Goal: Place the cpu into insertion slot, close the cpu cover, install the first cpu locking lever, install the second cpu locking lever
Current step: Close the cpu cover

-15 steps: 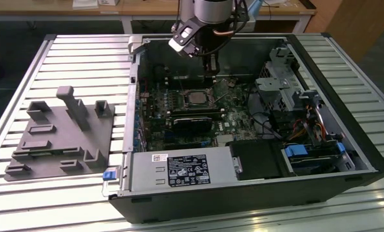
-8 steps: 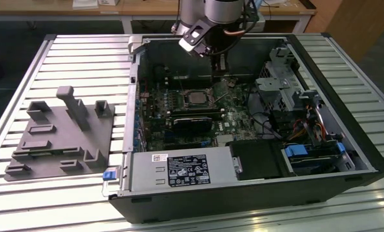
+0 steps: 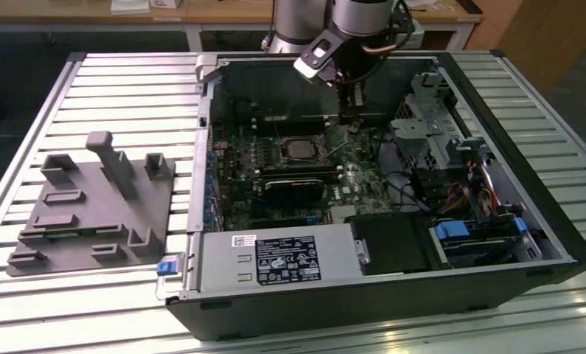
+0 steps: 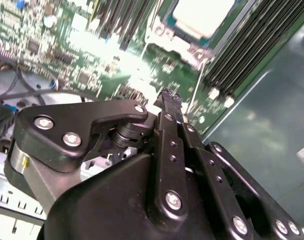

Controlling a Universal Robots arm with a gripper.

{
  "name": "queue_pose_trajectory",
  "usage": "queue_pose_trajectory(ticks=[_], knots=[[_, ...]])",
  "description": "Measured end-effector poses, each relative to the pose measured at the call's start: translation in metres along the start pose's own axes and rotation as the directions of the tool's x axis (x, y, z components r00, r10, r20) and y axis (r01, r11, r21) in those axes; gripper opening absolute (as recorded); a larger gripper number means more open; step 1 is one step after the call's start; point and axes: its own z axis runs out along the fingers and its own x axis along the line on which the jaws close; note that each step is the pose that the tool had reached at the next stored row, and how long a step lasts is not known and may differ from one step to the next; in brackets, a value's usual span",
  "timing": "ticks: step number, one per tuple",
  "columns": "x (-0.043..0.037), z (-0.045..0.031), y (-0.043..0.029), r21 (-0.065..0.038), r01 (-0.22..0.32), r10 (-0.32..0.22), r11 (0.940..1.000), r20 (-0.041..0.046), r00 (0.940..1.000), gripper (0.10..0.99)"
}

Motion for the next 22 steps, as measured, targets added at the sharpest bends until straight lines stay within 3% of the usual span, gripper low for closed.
queue_pose_trajectory(ticks=[5,9,22], knots=[[0.0005,0.0009,0.0162,0.0,0.0,0.0,1.0,0.0001,1.0,0.106],[0.0008,0.0018,0.0249,0.0,0.0,0.0,1.0,-0.0002,1.0,0.106],[0.0009,0.0222,0.0271,0.003,0.0,0.0,1.0,0.0,1.0,0.106]])
